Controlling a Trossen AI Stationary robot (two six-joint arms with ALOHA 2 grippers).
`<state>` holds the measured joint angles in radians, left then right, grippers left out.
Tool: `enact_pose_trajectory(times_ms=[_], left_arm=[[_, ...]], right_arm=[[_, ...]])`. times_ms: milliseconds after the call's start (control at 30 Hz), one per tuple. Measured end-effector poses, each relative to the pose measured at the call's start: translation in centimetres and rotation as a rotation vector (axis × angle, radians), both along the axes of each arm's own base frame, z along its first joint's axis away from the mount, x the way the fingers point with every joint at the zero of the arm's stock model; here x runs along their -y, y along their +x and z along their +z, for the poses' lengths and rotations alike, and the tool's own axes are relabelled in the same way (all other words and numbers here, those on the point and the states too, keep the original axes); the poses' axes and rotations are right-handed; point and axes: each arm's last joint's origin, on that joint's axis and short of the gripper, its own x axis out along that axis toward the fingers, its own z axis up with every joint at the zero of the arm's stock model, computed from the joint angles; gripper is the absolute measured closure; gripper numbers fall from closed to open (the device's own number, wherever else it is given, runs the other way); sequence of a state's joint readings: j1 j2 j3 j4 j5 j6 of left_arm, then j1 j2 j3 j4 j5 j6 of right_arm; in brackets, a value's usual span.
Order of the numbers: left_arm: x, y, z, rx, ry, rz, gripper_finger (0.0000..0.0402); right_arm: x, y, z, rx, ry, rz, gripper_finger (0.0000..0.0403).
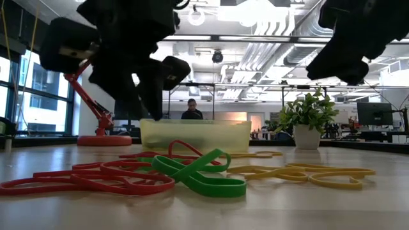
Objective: Pick and place rubber bands into bin
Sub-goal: Put the red rubber band into the yellow container
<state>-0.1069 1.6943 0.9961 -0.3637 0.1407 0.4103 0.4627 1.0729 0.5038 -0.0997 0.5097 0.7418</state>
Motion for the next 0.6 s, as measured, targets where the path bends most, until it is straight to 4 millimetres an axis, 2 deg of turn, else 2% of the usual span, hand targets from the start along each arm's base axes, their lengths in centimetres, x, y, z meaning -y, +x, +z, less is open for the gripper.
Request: enact_pose_trajectory(times_ms=[433,600], left_arm=[[0.7,-0.4,-1.3,0.062,-0.011,0.032,0.0284],[0.8,0.1,-2.5,0.052,-0.021,0.025,0.0284]], right_arm=[[1.6,0.6,-0.1,-0.016,-0.029,-0.042,0.0324],[2.0,0.7,-0.1,-0.019,-0.031,-0.039,0.0323]])
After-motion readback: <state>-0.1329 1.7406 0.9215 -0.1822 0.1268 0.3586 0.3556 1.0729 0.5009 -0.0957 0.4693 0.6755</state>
